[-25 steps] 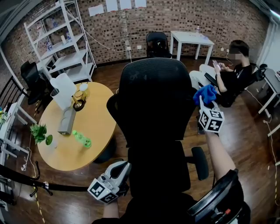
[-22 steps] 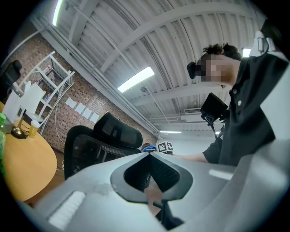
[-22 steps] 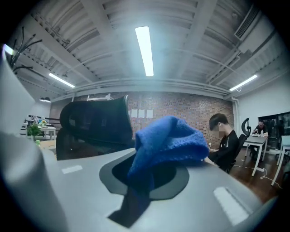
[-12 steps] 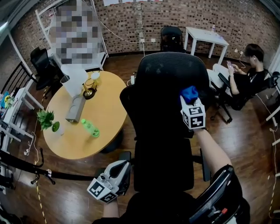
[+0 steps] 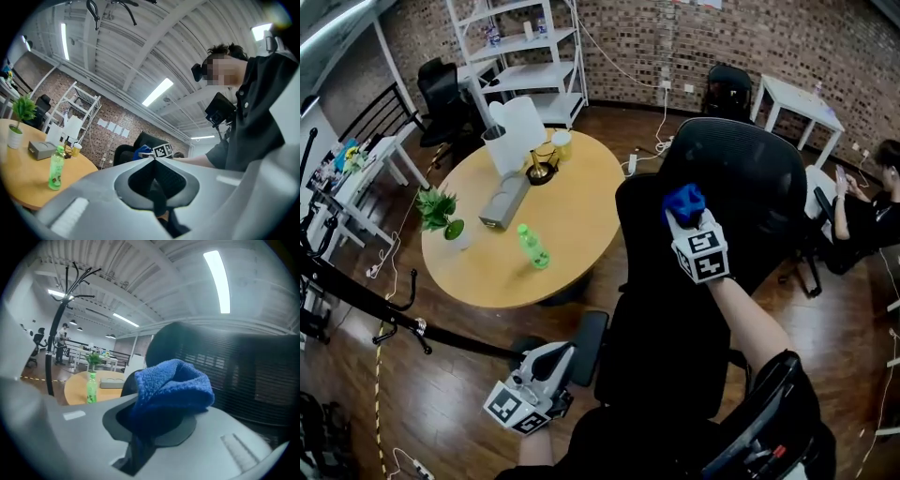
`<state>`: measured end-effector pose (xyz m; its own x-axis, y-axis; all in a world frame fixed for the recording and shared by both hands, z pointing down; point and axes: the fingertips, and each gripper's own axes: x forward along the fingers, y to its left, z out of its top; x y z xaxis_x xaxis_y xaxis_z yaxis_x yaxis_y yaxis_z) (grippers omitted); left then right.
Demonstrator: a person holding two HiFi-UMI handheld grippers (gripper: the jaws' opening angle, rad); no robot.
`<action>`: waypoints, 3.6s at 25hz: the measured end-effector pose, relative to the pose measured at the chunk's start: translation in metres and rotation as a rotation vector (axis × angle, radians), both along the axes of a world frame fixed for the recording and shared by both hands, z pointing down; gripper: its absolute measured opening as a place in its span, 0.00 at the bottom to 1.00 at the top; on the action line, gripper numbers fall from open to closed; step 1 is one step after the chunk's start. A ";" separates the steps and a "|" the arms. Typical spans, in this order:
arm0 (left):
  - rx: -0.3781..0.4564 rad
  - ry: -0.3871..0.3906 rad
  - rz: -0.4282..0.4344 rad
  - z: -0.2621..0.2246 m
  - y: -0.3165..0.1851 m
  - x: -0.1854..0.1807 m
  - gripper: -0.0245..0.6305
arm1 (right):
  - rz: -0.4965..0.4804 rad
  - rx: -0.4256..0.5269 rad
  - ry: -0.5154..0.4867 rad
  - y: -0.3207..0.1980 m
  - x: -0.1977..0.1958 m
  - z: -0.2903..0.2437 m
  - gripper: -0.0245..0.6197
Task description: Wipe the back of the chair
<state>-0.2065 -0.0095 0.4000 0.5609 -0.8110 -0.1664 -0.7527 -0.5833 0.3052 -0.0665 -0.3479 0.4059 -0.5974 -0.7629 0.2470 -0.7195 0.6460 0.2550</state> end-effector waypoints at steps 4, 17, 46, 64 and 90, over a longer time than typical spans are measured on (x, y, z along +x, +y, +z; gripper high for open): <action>0.002 0.007 -0.059 -0.001 0.008 -0.014 0.05 | -0.140 0.015 0.046 0.014 -0.059 -0.002 0.13; -0.011 0.003 -0.102 0.002 0.009 -0.017 0.05 | -0.103 -0.215 -0.115 -0.022 -0.043 0.036 0.13; -0.023 -0.020 0.287 -0.001 -0.060 0.119 0.05 | 0.621 -0.168 -0.355 0.002 0.380 0.045 0.13; -0.049 -0.023 0.233 0.007 -0.046 0.079 0.05 | 0.627 -0.214 -0.202 0.004 0.284 0.099 0.13; -0.090 -0.062 -0.059 0.015 -0.001 -0.018 0.05 | -0.076 -0.273 -0.174 0.018 -0.097 0.118 0.13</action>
